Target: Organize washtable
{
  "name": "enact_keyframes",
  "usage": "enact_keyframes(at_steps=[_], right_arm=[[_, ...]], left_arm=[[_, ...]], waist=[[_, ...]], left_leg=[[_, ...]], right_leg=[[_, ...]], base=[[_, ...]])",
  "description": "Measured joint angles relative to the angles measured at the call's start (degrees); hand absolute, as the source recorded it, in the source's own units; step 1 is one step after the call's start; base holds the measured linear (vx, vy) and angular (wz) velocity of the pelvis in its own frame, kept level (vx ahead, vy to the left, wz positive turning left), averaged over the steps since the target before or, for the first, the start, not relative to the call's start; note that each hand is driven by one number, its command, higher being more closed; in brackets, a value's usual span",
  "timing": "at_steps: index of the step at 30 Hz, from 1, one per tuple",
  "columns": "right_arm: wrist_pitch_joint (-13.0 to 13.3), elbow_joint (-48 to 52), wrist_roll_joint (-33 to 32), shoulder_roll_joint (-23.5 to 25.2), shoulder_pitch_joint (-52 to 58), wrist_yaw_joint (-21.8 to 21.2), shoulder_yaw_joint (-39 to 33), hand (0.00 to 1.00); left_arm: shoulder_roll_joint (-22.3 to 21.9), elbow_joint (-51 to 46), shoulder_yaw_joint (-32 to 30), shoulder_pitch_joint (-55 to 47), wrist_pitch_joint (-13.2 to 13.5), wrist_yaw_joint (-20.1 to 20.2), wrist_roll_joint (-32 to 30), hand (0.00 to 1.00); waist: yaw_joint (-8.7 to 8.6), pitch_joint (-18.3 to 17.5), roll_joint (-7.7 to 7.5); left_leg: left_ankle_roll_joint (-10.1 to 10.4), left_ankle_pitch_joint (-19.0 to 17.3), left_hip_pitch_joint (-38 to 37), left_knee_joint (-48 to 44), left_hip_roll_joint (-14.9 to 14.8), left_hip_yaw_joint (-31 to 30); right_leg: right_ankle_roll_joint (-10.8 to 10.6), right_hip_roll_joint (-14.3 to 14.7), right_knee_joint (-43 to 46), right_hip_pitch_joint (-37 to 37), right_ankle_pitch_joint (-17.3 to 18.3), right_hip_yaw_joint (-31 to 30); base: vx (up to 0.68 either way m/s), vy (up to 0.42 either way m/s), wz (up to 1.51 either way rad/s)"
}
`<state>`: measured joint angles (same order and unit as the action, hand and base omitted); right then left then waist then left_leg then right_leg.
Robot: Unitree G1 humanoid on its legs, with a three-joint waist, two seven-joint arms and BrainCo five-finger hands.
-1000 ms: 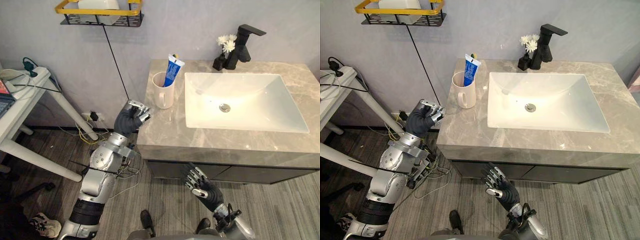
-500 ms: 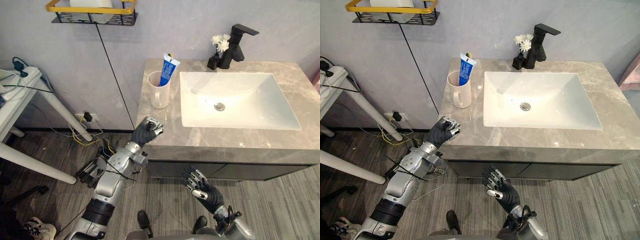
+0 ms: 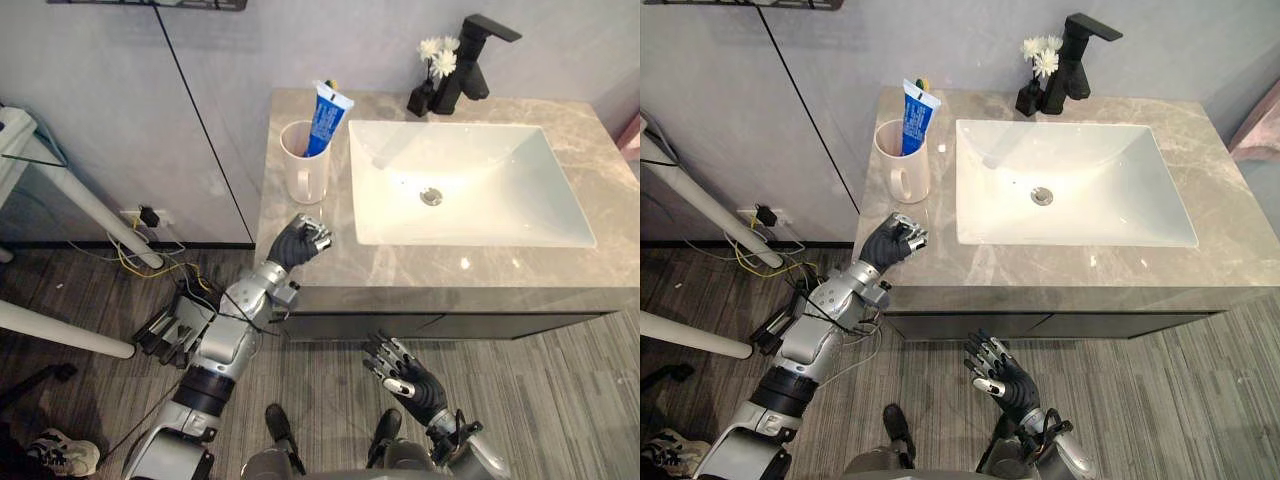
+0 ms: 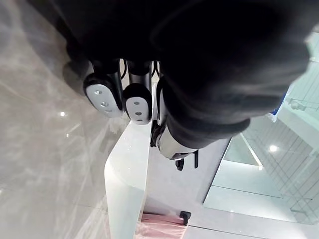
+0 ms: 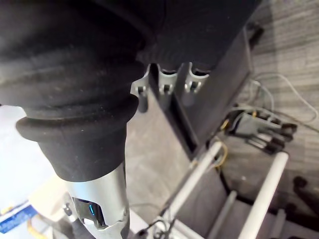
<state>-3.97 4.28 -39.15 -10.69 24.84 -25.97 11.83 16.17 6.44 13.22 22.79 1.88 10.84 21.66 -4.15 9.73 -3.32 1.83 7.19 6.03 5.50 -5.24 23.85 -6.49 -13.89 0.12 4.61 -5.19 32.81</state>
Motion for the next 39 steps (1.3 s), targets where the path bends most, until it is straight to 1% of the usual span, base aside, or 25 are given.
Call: enact_keyframes(at_steps=[3,8,11,13,16,18,20,24,31,34,39], right_arm=[[0.01,0.07,0.37,0.00,-0.45,0.02,-0.01,0.00],[0.01,0.66,0.39,0.00,-0.72,0.02,0.01,0.00],[0.02,0.73,0.40,0.00,-0.73,0.02,0.00,0.00],[0.01,0.78,0.46,0.00,-0.70,0.02,-0.01,0.00],[0.01,1.31,0.47,0.00,-0.72,0.02,0.00,0.00],[0.04,1.63,0.51,0.00,-0.72,0.00,0.00,0.00],[0.04,1.63,0.54,-0.18,-0.68,0.00,0.01,0.00],[0.04,1.63,0.53,-0.71,-0.68,0.00,0.01,0.00],[0.03,1.63,0.53,-1.12,-0.68,-0.04,0.19,0.00],[0.04,1.63,0.53,-1.13,-0.67,-0.09,0.53,0.00],[0.04,1.63,0.53,-1.14,-0.67,-0.13,0.67,0.00]], left_arm=[[0.05,0.70,-0.44,1.72,0.33,-1.07,0.00,1.00],[0.42,1.10,-0.85,3.46,0.96,-1.30,0.01,1.00],[0.42,1.10,-2.64,3.61,1.40,-1.61,0.05,1.00],[0.44,1.36,-2.98,4.05,1.79,-2.43,0.11,1.00],[0.44,2.50,-3.26,5.56,1.85,-2.56,0.21,1.00],[0.45,2.66,-4.84,5.76,2.03,-2.77,0.29,1.00],[0.68,2.78,-5.05,5.86,2.56,-3.44,0.49,1.00],[0.85,3.55,-5.29,6.19,2.99,-3.44,1.30,1.00],[1.23,5.04,-7.13,8.93,2.98,-4.12,2.43,1.00],[1.30,5.74,-7.12,9.78,3.02,-4.82,2.45,1.00],[1.91,6.08,-6.98,10.14,3.07,-4.85,2.44,1.00]], waist=[[0.04,0.44,-0.01],[0.04,1.89,-0.06],[0.05,1.98,-0.04],[0.02,2.28,-0.04],[0.08,2.72,-0.05],[-0.02,3.12,-0.08],[0.04,3.30,-0.05],[0.03,3.34,-0.06],[0.04,4.77,-0.06],[0.06,4.88,-0.11],[-0.04,4.90,-0.11]], left_leg=[[0.00,0.00,0.61,-0.01,-0.02,0.16],[-0.06,-0.08,0.64,0.00,-0.03,0.45],[-0.10,-0.12,1.10,-0.01,-0.06,0.94],[-0.09,-0.12,1.14,-0.01,-0.07,0.99],[-0.09,-0.12,1.14,-0.01,-0.08,0.99],[-0.10,-0.12,1.14,-0.02,-0.08,1.02],[-0.09,-0.13,1.14,-0.01,-0.12,1.13],[-0.10,-0.15,1.14,-0.02,-0.14,1.22],[-0.11,-0.14,1.12,-0.01,-0.23,1.59],[-0.12,-0.13,1.12,-0.02,-0.22,1.68],[-0.11,-0.14,1.12,-0.03,-0.22,1.81]], right_leg=[[0.00,-0.03,0.18,0.75,0.00,-0.11],[0.00,-0.07,0.21,0.90,0.00,-0.19],[0.00,-0.11,0.40,1.74,0.00,-0.65],[0.00,-0.11,0.40,1.80,0.00,-0.67],[0.00,-0.10,0.41,1.80,0.00,-0.66],[0.00,-0.11,0.42,1.82,-0.01,-0.67],[0.00,-0.08,0.42,1.88,0.00,-0.72],[0.00,-0.08,0.42,1.93,-0.01,-0.79],[0.16,-0.03,0.57,2.20,-0.13,-1.15],[0.16,-0.04,0.62,2.30,-0.13,-1.28],[0.16,-0.05,0.69,2.43,-0.14,-1.42]], base=[[0.02,-0.004,-0.01],[0.01,-0.002,-0.01],[0.02,-0.006,-0.07],[0.00,0.000,0.00],[0.00,0.000,0.00],[0.00,0.000,0.00],[0.02,-0.005,-0.01],[0.00,0.000,0.00],[0.00,0.000,0.00],[0.03,-0.007,-0.01],[0.01,-0.003,-0.01]])
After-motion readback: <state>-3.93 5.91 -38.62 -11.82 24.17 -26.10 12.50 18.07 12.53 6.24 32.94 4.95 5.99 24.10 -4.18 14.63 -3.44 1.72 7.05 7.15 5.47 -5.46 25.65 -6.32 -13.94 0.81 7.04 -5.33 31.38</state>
